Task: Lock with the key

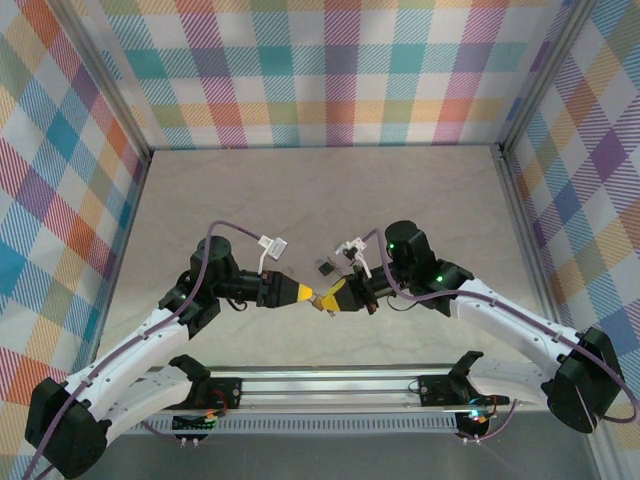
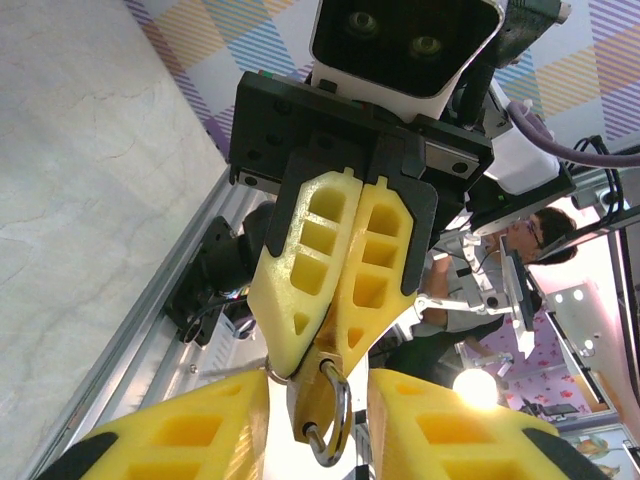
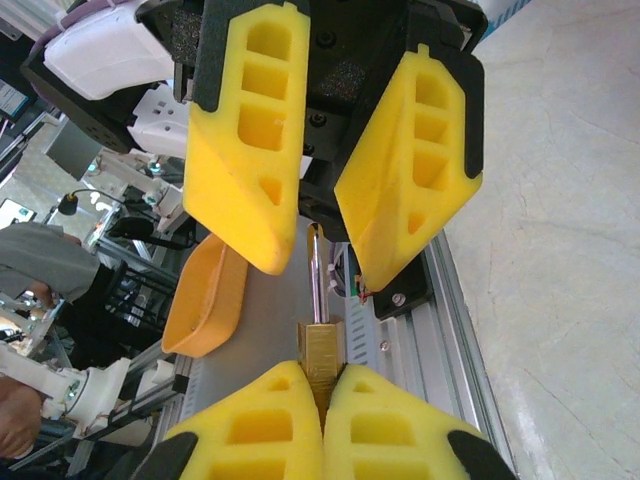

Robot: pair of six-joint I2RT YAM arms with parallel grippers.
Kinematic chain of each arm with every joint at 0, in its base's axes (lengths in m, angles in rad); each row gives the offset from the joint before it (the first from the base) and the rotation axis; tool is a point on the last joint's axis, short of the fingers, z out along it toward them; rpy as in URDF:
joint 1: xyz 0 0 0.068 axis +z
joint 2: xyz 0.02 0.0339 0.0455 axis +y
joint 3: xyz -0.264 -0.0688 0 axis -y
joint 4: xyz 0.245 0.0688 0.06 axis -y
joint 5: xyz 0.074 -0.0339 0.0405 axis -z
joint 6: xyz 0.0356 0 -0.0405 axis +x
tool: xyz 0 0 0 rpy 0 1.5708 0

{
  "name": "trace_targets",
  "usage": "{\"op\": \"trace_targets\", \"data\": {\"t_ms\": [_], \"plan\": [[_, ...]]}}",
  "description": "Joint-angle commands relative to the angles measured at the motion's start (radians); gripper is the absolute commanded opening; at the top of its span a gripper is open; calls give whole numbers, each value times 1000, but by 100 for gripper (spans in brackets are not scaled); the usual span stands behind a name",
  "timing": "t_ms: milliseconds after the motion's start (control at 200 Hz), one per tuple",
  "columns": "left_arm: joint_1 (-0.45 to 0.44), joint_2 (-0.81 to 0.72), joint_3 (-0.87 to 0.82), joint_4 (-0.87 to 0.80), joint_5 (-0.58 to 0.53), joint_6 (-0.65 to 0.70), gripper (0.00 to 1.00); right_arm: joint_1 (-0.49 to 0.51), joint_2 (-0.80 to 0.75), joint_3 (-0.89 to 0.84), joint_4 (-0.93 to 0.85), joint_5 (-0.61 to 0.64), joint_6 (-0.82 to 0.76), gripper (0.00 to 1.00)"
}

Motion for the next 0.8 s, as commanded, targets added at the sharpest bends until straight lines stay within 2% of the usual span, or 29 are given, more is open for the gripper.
{"op": "trace_targets", "data": {"t_ms": [0, 795], "plan": [[-9, -20, 27, -4, 6, 24, 29, -5, -1, -4, 25, -49, -6, 0], [-12, -24, 29, -22, 9, 40, 9, -5, 7, 1, 45, -36, 14, 0]]}}
